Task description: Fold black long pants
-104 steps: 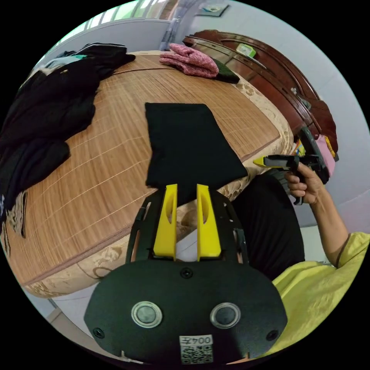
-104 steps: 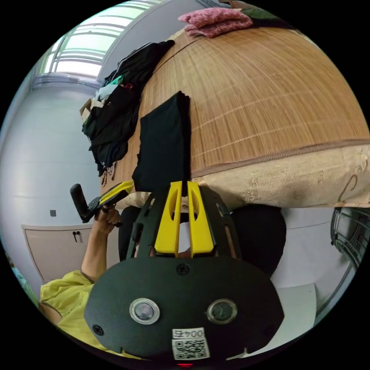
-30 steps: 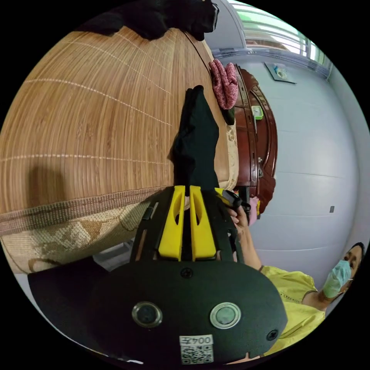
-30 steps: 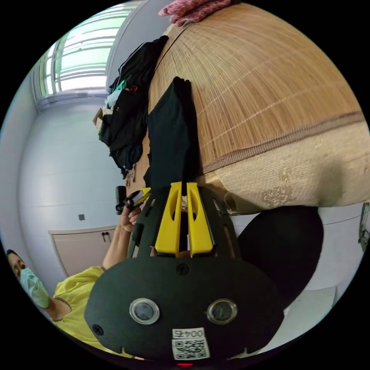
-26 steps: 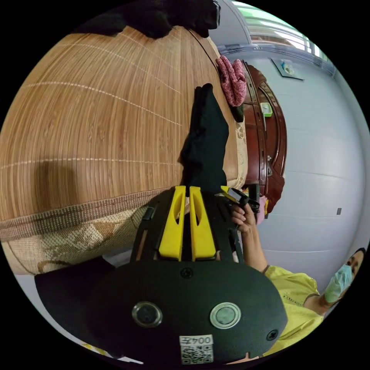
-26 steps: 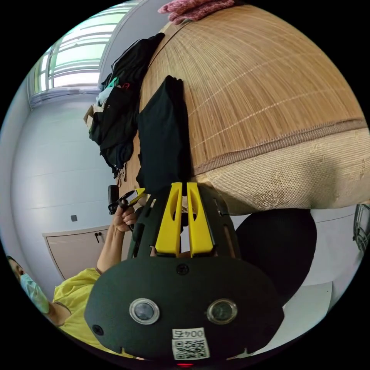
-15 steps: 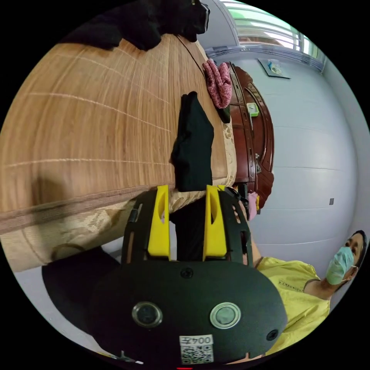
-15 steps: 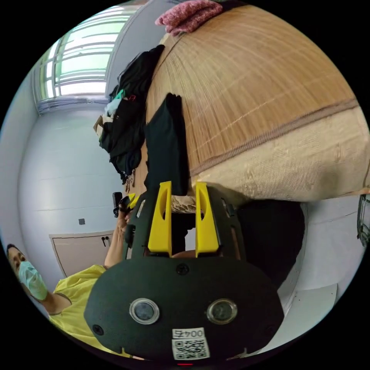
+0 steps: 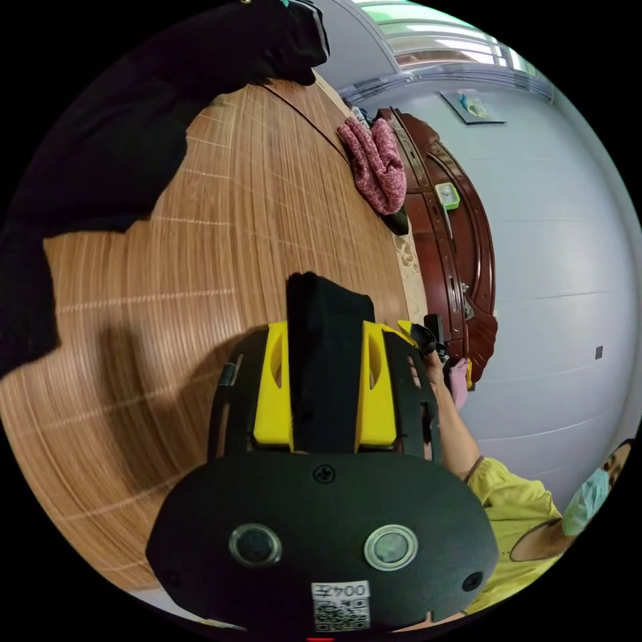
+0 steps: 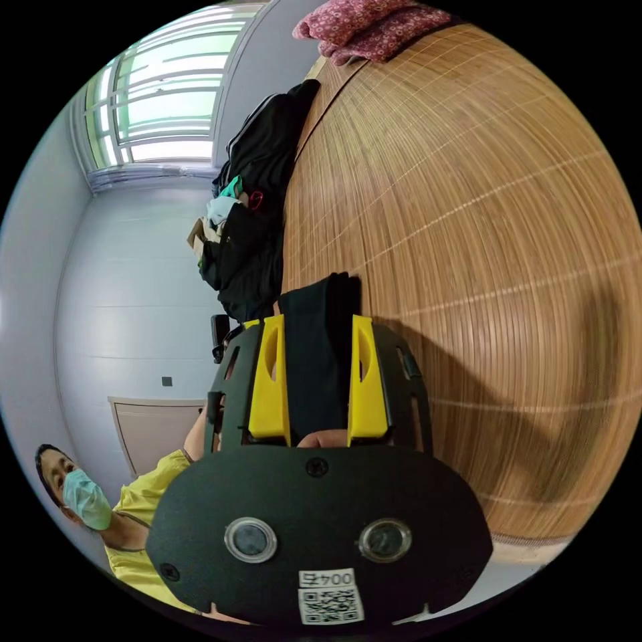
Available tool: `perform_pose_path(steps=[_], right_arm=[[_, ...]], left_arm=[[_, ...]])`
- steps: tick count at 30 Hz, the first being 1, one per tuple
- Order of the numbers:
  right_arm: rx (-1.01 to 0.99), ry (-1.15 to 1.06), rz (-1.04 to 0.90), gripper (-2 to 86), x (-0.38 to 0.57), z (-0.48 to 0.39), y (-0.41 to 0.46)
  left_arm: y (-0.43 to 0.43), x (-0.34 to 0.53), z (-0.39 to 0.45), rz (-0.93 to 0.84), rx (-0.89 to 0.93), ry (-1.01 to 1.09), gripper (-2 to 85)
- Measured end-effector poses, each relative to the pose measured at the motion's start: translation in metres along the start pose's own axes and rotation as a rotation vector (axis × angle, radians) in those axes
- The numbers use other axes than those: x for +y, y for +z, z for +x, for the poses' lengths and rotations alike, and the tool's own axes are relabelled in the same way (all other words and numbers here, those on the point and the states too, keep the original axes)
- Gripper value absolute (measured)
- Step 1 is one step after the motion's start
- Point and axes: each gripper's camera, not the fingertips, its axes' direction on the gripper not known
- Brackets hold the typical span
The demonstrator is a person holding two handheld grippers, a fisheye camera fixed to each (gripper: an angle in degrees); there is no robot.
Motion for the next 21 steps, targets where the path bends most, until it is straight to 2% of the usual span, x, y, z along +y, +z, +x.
perform_pose_path(steps=[5, 12, 16, 19, 21], right_arm=[[0.02, -0.012, -0.088, 12.4, -0.036, -0.009, 0.025], [-0.043, -0.002, -0.098, 10.4, -0.058, -0.023, 0.043], [-0.02, -0.021, -0.095, 7.3, -0.064, -0.041, 0.055], [0.104, -0.067, -0.072, 6.2, -0.065, -0.058, 0.061], [0.099, -0.06, -0.058, 6.0, -0.065, -0.063, 0.067]], left_arm=[[0.014, -0.036, 0.016, -0.063, -0.059, 0.019, 15.5], [0.022, -0.052, 0.032, -0.079, 0.04, 0.023, 12.2], [0.02, -0.049, 0.055, -0.063, -0.038, 0.083, 7.3], [0.014, -0.043, 0.074, -0.009, -0.103, 0.122, 5.6], [0.016, -0.04, 0.079, 0.002, -0.135, 0.118, 5.0]])
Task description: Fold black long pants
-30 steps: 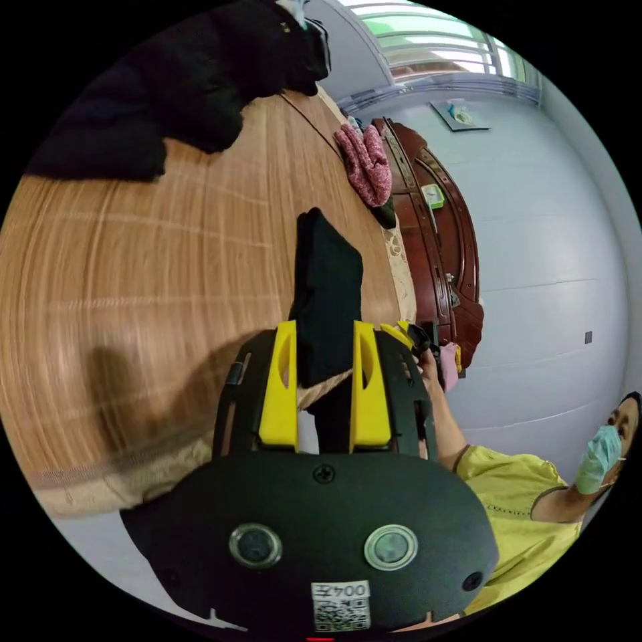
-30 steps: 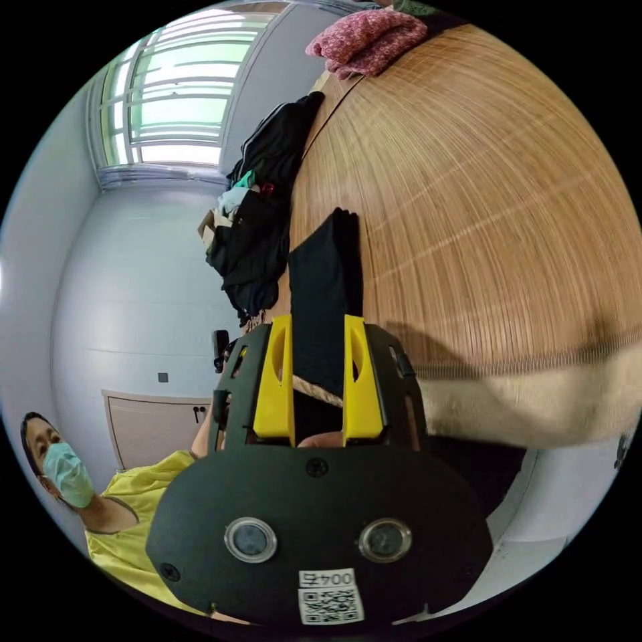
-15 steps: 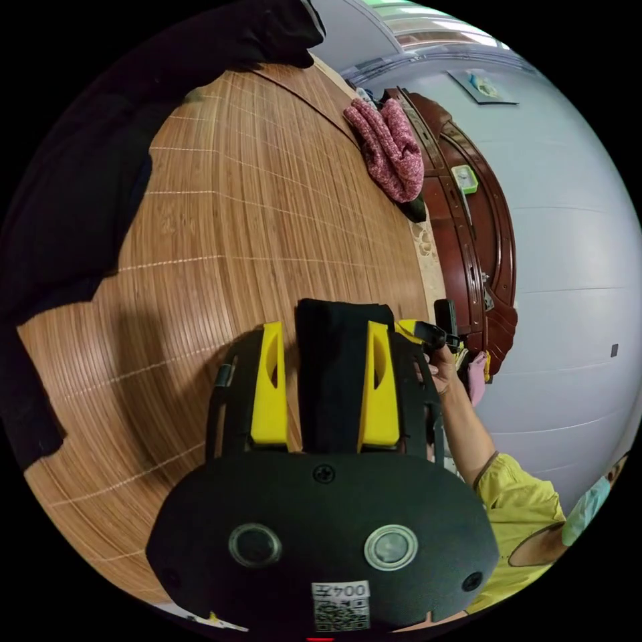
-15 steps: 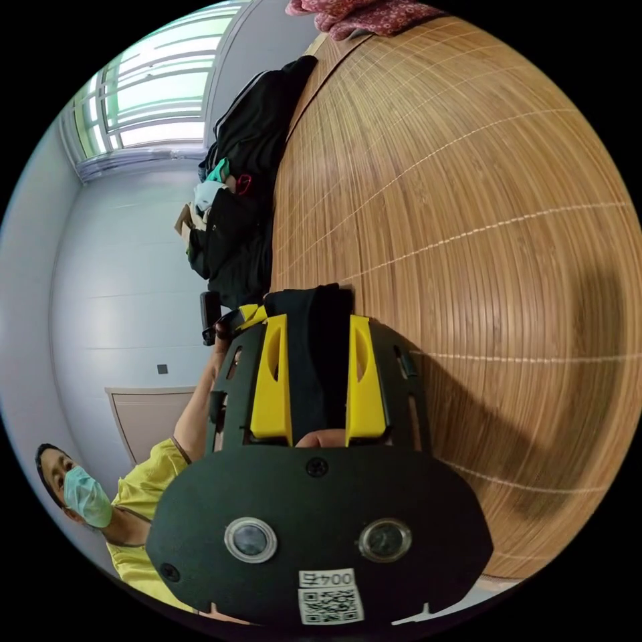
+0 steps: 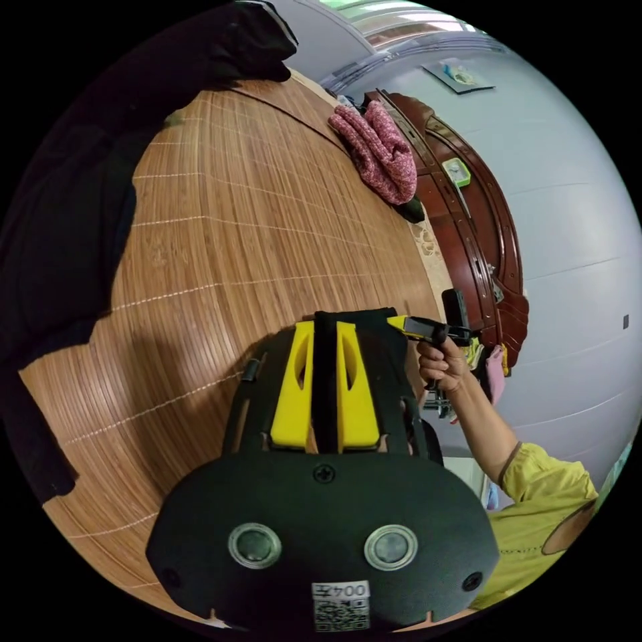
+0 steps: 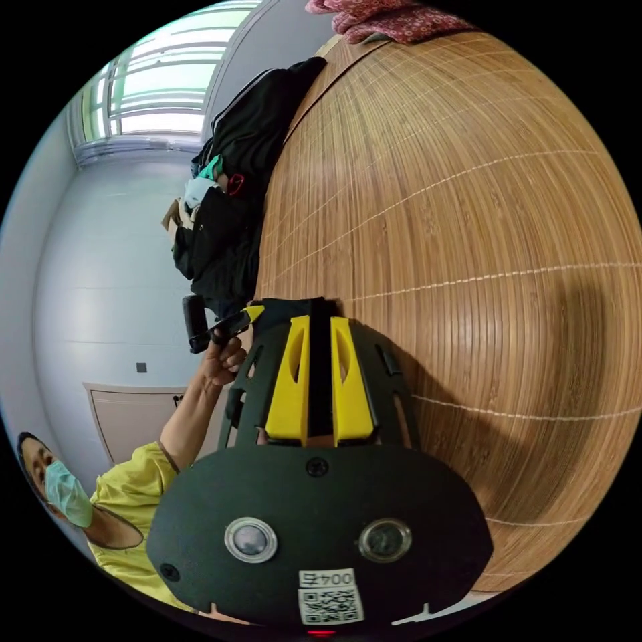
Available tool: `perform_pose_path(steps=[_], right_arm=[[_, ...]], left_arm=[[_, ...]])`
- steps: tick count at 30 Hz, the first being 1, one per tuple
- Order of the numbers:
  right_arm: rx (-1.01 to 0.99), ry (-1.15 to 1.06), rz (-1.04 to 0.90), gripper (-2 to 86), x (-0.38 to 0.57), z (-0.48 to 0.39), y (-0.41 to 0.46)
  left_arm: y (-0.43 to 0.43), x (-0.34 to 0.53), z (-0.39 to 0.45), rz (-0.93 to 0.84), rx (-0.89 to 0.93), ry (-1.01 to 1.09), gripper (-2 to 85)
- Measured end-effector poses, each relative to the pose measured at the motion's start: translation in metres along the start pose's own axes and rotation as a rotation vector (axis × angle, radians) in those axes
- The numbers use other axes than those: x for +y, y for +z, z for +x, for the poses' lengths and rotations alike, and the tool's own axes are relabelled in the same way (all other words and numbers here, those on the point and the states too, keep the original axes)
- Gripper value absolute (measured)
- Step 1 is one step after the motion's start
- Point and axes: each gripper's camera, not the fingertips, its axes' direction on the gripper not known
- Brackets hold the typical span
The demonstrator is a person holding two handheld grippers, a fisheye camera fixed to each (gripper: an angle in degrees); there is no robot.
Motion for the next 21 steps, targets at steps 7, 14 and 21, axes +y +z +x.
perform_pose_path(steps=[7, 14, 21], right_arm=[[0.004, -0.003, 0.023, 6.9, 0.006, -0.034, 0.015], [0.224, -0.225, 0.269, 5.0, 0.05, -0.104, 0.004], [0.548, -0.485, 0.144, 7.1, 0.076, -0.171, 0.071]], left_arm=[[-0.008, 0.016, 0.027, 0.064, 0.043, -0.037, 7.5], [-0.062, 0.05, 0.077, 0.281, -0.083, 0.045, 6.1], [-0.024, 0.083, 0.183, 0.146, -0.328, 0.468, 3.4]])
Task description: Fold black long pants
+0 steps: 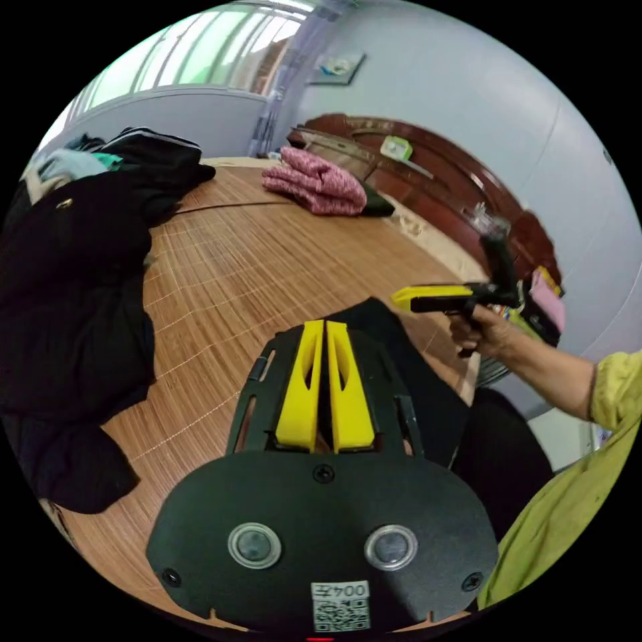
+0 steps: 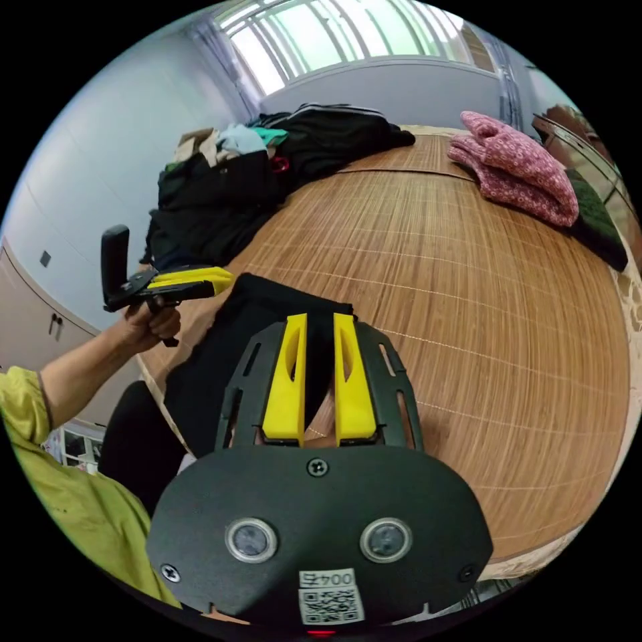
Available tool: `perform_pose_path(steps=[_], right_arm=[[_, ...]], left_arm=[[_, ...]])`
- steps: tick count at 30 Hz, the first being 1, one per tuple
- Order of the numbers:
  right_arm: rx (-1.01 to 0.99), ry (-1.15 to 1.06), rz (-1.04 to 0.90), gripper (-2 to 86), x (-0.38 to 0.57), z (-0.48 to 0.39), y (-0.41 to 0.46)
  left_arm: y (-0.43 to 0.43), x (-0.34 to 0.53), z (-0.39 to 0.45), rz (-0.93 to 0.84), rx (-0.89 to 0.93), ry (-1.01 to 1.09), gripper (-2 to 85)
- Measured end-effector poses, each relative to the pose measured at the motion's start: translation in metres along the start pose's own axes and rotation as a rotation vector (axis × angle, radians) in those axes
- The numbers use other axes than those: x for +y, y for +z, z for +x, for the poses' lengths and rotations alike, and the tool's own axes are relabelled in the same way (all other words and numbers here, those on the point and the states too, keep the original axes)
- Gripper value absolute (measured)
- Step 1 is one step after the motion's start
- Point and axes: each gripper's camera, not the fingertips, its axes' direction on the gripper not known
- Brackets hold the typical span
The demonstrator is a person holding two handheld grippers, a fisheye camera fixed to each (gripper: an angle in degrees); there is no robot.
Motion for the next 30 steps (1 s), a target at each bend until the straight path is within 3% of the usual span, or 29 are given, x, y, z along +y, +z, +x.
perform_pose_path(steps=[7, 12, 20, 26, 30], right_arm=[[0.101, -0.027, -0.063, 6.7, 0.01, -0.035, 0.022], [0.039, 0.03, -0.035, 8.4, 0.02, -0.047, 0.002], [-0.012, 0.007, -0.006, 7.6, 0.101, -0.107, -0.039], [0.097, 0.042, -0.166, 5.2, 0.151, -0.12, -0.011], [0.062, 0.089, -0.163, 5.0, 0.169, -0.11, -0.007]], left_arm=[[0.011, 0.007, 0.039, -0.097, -0.114, 0.011, 6.0], [-0.016, 0.011, 0.048, -0.066, 0.026, -0.085, 8.6], [-0.099, 0.078, 0.134, 0.009, 0.043, -0.018, 8.2], [-0.081, 0.136, 0.188, -0.171, -0.052, 0.025, 6.9], [-0.09, 0.144, 0.186, -0.118, 0.051, -0.096, 7.0]])
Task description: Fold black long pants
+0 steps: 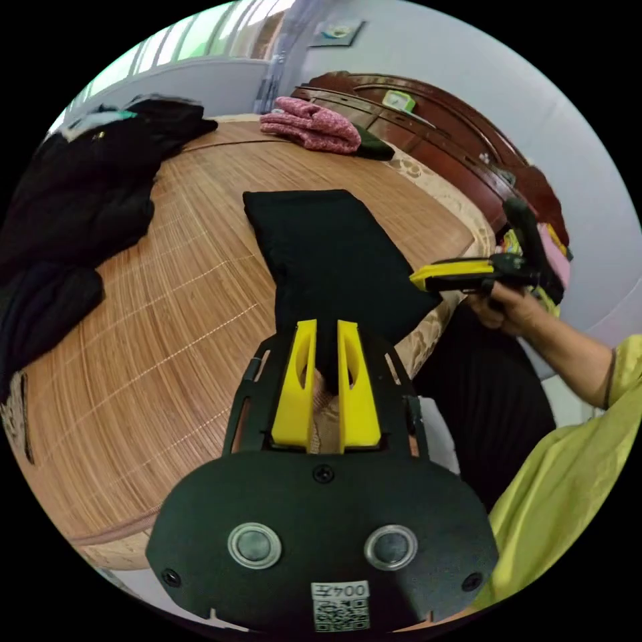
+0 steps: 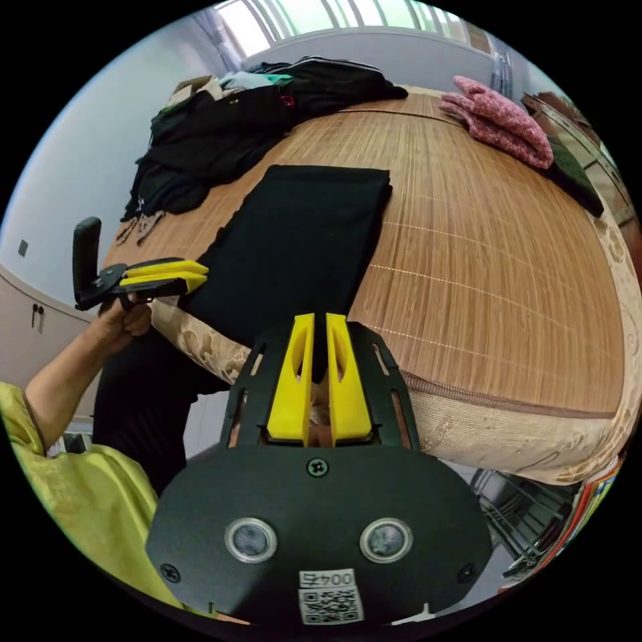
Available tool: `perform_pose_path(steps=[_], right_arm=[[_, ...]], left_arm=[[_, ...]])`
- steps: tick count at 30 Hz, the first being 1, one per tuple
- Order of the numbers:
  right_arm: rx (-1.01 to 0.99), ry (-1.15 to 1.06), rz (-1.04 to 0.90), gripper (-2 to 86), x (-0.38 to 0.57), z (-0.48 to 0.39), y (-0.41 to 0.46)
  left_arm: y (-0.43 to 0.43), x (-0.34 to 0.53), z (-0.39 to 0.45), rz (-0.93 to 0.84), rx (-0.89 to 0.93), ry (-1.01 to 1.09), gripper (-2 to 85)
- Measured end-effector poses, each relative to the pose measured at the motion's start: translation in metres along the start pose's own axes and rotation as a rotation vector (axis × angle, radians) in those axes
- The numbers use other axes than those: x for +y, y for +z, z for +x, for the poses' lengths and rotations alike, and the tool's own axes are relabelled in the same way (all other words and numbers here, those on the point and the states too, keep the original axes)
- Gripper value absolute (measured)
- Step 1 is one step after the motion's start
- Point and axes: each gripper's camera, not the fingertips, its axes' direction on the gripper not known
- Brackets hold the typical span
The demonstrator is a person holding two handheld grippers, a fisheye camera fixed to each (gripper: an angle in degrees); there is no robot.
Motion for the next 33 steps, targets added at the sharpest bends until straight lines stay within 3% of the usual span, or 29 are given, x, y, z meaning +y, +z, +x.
perform_pose_path(steps=[7, 18, 23, 33], right_arm=[[-0.124, 0.106, 0.203, 9.6, 0.047, 0.035, -0.034], [-0.557, 0.45, 0.188, 16.6, 0.121, 0.121, -0.035], [-0.709, 0.529, 0.223, 17.2, 0.145, 0.15, -0.032], [-0.783, 0.559, 0.222, 18.2, 0.16, 0.178, -0.036]], left_arm=[[-0.027, 0.013, 0.068, 0.046, -0.054, 0.12, 9.7], [0.024, 0.009, 0.185, -0.105, -0.236, 0.546, 13.2], [0.029, 0.01, 0.19, -0.116, -0.241, 0.507, 11.8], [0.032, 0.023, 0.193, -0.14, -0.286, 0.535, 10.1]])
